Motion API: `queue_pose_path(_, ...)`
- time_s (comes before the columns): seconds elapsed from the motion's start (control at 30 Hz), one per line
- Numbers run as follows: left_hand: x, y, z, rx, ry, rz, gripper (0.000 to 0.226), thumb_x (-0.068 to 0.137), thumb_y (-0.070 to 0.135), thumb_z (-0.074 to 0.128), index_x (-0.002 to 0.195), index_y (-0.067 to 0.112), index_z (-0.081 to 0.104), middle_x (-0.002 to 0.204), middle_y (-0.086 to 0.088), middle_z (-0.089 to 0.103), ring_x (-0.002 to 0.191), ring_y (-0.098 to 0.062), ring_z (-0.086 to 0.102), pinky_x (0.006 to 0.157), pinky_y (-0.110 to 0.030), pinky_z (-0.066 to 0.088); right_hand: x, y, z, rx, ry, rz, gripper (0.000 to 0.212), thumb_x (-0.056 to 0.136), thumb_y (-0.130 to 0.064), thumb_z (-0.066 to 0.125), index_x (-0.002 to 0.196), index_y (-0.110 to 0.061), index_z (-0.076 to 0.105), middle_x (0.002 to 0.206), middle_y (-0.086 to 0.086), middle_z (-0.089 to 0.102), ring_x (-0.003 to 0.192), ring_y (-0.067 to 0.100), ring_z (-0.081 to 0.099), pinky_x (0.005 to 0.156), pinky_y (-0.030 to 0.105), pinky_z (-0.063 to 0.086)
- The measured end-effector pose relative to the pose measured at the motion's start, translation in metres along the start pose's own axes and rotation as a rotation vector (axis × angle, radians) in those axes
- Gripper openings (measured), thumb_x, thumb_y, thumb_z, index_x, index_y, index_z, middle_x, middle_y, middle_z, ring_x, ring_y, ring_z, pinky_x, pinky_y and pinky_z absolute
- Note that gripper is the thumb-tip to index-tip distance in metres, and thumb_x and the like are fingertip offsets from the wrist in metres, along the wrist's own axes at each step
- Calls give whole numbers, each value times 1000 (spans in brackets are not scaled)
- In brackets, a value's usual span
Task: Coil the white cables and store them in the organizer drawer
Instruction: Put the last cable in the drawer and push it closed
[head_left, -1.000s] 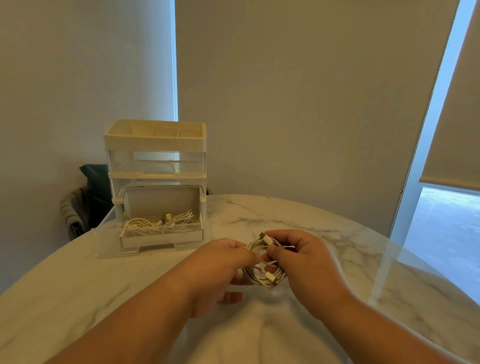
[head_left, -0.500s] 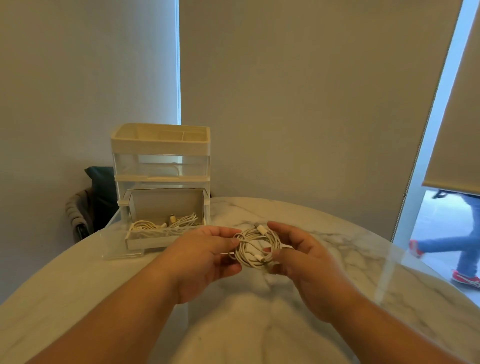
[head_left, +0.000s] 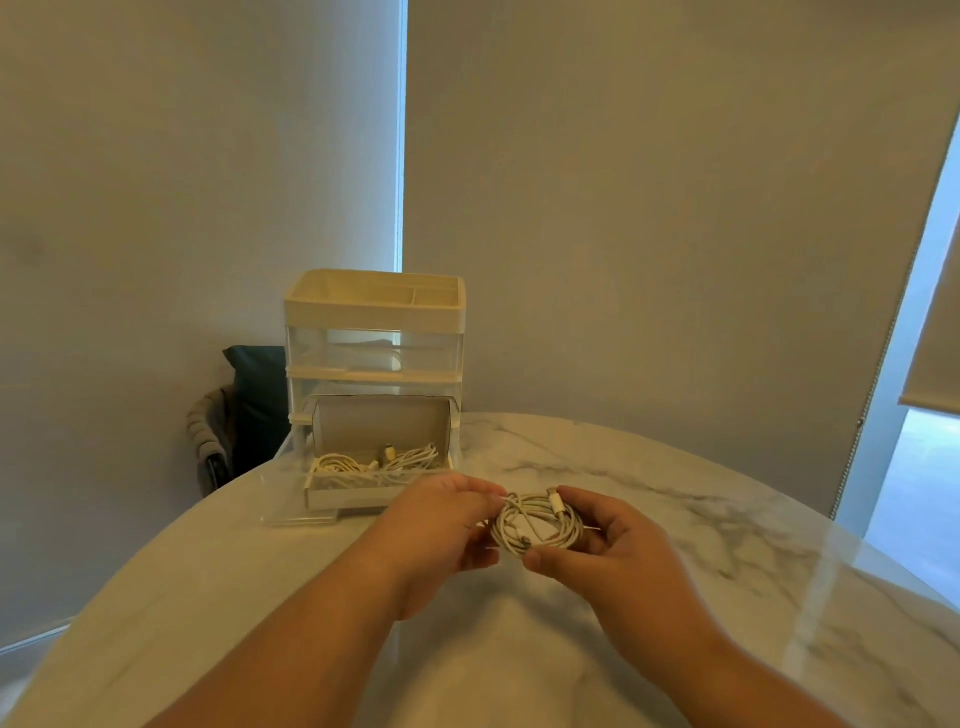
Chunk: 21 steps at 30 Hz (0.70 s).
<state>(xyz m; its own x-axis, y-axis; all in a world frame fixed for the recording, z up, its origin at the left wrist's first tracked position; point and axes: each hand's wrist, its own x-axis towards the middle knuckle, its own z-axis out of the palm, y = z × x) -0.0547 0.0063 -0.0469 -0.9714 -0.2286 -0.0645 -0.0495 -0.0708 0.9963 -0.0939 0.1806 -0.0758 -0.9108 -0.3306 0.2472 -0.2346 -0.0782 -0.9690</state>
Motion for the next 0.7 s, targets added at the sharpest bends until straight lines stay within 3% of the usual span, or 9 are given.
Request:
queue_pose_path(0.1,2,-1,0,23,77,27,18,99,9,52,102,9,70,94,-15,76,78,-22,68,74,-35,57,4,-5,9,-15,4,10,62,67,12,82,121,-10,62,95,0,79,91,15,75,78,21,58)
queue_pose_path(0.2,2,2,-4,-20,149,38,18,98,5,51,98,7,70,93,-16,75,78,-22,68,76,-37,58,11,-9,15,-53,-2,-8,48,69,13,80,105,-16,67,89,-5,79,84,8,75,70,15,55)
queue_pose_path(0.27,4,3,-10,-24,176,45,18,97,3,52,94,7,70,92,-17,75,78,-22,68,77,-37,59,18,-7,21,-93,6,5,49,67,7,84,110,-12,69,92,-5,79,87,8,74,76,19,56)
queue_pose_path(0.33,6,6,-16,-48,208,42,17,98,4,54,97,6,71,94,-18,74,83,-25,70,76,-37,59,26,-5,30,-200,27,10,63,65,-10,91,123,-13,66,100,-6,78,93,7,73,89,28,57)
queue_pose_path(0.4,9,9,-24,-87,256,47,15,98,9,56,104,5,69,98,-17,73,89,-27,71,75,-35,61,35,-8,41,-346,40,-6,69,66,-27,91,129,-20,64,104,-10,74,94,4,70,92,28,54)
queue_pose_path(0.5,13,13,-38,-23,330,106,17,97,13,58,114,15,61,103,-12,70,93,-24,70,76,-33,62,50,-14,63,-409,31,-27,68,68,-35,91,127,-24,61,104,-10,72,92,3,69,85,24,54)
queue_pose_path(0.7,31,30,-75,181,536,73,15,95,14,57,106,20,65,98,-6,66,90,-25,65,83,-43,60,74,-30,110,-678,-41,-81,46,77,-55,78,109,-28,58,95,-11,63,83,5,59,64,22,44)
